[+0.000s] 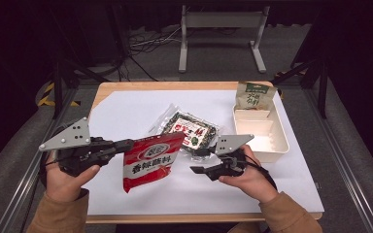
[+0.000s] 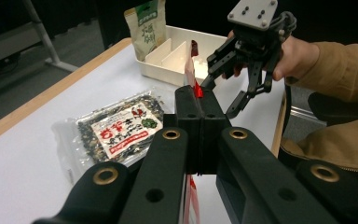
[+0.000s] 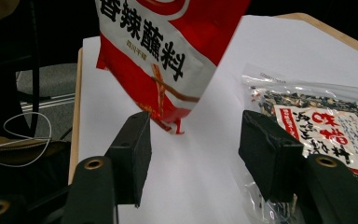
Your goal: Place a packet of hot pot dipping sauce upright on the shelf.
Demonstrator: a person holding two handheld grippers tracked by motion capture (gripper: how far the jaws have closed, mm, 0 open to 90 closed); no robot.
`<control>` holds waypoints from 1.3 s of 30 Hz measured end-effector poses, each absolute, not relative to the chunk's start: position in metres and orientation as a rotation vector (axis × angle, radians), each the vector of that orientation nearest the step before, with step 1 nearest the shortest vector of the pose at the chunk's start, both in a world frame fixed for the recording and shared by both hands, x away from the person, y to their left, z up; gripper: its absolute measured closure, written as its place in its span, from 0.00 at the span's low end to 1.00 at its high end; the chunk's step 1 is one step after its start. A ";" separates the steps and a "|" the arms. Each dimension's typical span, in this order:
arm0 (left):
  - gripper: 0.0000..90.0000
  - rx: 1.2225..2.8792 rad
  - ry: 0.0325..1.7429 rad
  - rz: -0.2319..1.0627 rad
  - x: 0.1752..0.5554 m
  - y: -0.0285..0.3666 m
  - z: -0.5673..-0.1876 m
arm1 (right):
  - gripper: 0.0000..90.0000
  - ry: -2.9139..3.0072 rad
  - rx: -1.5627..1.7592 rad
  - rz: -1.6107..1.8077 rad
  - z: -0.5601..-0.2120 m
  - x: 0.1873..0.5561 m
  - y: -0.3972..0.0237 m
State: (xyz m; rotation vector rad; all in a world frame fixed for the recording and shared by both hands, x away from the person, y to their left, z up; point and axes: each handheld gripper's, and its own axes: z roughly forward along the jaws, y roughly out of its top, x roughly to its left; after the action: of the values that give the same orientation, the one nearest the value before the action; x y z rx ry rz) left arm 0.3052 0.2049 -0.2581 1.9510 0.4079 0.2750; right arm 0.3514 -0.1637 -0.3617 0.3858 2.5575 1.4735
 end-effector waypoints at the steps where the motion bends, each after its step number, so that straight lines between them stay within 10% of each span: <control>1: 1.00 1.954 0.402 0.271 0.305 0.203 -0.258 | 0.49 2.557 0.380 1.474 -0.363 0.351 -0.162; 28: 1.00 1.938 0.325 0.235 0.308 0.168 -0.261 | 0.51 2.472 0.325 1.636 -0.381 0.356 -0.138; 39: 1.00 1.930 0.335 0.228 0.310 0.172 -0.264 | 0.96 2.546 0.235 1.636 -0.376 0.358 -0.143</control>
State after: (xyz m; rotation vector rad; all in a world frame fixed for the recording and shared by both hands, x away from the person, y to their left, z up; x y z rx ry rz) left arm 0.3104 0.1723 -0.2639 1.9302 0.3351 0.2284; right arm 0.3575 -0.1432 -0.3761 0.2353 2.5460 1.6358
